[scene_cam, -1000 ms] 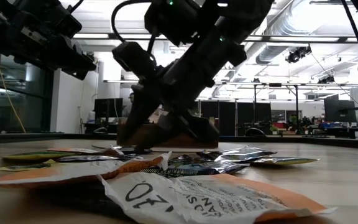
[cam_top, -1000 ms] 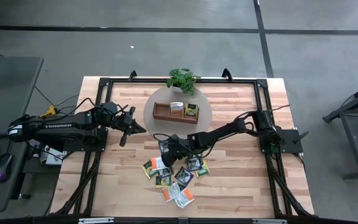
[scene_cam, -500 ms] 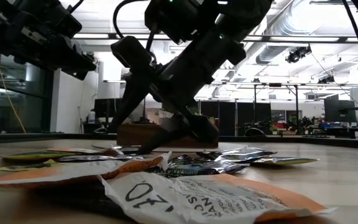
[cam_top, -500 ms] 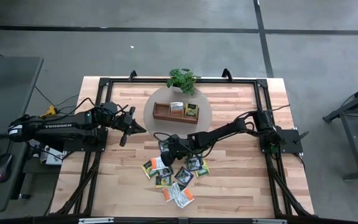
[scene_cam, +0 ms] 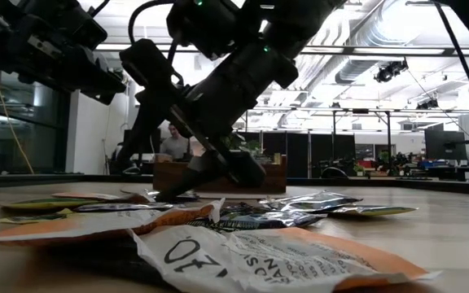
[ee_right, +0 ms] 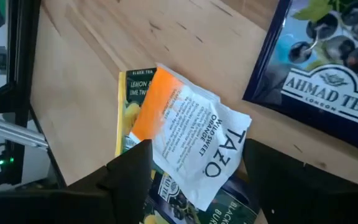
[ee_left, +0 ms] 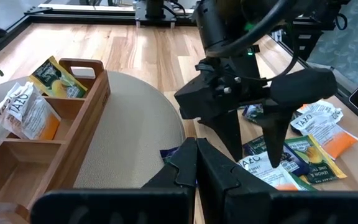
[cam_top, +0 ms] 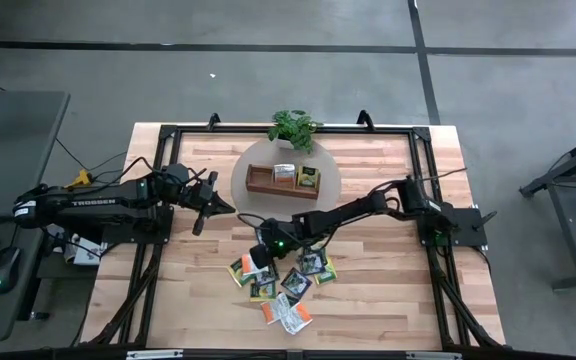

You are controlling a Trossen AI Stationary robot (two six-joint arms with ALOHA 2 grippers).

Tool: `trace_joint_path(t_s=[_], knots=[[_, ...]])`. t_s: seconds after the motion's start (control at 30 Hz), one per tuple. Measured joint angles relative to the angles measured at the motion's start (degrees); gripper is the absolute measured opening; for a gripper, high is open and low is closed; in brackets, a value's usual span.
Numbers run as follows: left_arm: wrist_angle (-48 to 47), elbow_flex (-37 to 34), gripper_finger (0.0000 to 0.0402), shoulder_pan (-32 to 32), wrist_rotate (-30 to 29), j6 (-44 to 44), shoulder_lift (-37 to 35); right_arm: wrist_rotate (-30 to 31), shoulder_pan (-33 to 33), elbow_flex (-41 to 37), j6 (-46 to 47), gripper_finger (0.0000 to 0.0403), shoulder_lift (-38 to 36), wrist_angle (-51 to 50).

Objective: Pick & Place Tea
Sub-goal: Put the top white tea bag into the middle section of the wooden organizer

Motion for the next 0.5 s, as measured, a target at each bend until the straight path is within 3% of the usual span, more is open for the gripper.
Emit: trace_joint_path(t_s=[0.5], knots=[[0.0,0.0,0.0,0.0,0.0,0.0,0.0,0.17,0.05,0.14,0.3,0.0247,0.55,-4.38]])
